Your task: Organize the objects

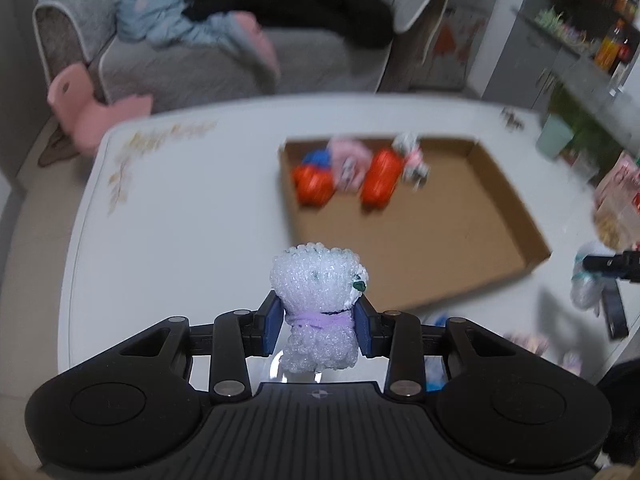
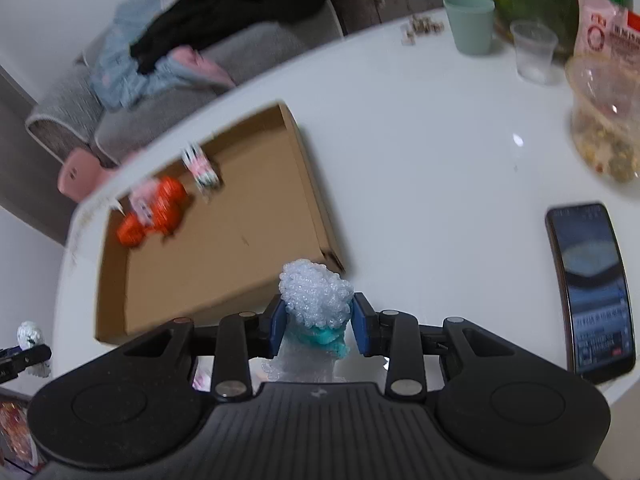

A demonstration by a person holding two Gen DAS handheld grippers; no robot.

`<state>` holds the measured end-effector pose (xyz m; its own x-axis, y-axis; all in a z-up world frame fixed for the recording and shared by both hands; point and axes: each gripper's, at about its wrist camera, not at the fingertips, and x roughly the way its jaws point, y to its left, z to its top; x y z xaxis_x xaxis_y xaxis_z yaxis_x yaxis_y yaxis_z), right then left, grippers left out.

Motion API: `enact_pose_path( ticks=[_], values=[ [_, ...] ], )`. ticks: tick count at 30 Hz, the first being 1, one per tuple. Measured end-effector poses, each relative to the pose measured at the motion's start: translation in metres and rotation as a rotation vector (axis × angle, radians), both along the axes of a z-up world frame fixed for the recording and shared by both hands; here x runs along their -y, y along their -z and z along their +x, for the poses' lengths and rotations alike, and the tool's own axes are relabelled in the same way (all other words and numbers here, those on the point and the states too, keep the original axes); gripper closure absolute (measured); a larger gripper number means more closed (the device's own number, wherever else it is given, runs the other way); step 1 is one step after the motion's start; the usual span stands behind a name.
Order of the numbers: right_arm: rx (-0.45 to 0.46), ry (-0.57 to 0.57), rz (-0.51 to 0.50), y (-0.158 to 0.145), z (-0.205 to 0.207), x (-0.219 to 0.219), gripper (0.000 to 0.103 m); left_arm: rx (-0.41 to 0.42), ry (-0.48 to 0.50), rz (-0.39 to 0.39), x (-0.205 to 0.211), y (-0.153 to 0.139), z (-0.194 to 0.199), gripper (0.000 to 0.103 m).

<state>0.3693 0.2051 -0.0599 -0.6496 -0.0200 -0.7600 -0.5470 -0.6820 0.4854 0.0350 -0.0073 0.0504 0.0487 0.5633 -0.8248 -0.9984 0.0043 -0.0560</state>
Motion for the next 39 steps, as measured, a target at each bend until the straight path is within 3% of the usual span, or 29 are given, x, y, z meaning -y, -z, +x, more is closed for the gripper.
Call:
enact_pose_path(
  ticks=[2,3,7,13,26,39],
  values=[
    [-0.03,0.007,0.012,-0.004,-0.004,-0.005,0.072,-0.022,0.014,0.026,-0.008,-0.008,0.006,0.059],
    [-0.046,0.006,0.006,-0.021,0.006,-0.012,0.072,-0.017,0.014,0.026,-0.01,-0.005,0.01,0.059],
    [-0.098,-0.024,0.012,-0.033,-0.009,-0.013,0.072,0.001,0.025,0.019,-0.026,0.007,0.02,0.059],
    [-0.161,-0.159,0.033,-0.059,-0.041,-0.01,0.072,0.0,0.048,0.01,-0.05,0.018,0.042,0.058],
    [-0.114,-0.306,0.058,-0.049,-0.122,0.001,0.072,0.029,0.018,-0.051,-0.089,0.059,0.044,0.058],
    [-0.06,-0.298,0.13,-0.031,-0.176,-0.034,0.071,0.104,0.094,-0.031,-0.164,0.086,0.107,0.058]
  ],
)
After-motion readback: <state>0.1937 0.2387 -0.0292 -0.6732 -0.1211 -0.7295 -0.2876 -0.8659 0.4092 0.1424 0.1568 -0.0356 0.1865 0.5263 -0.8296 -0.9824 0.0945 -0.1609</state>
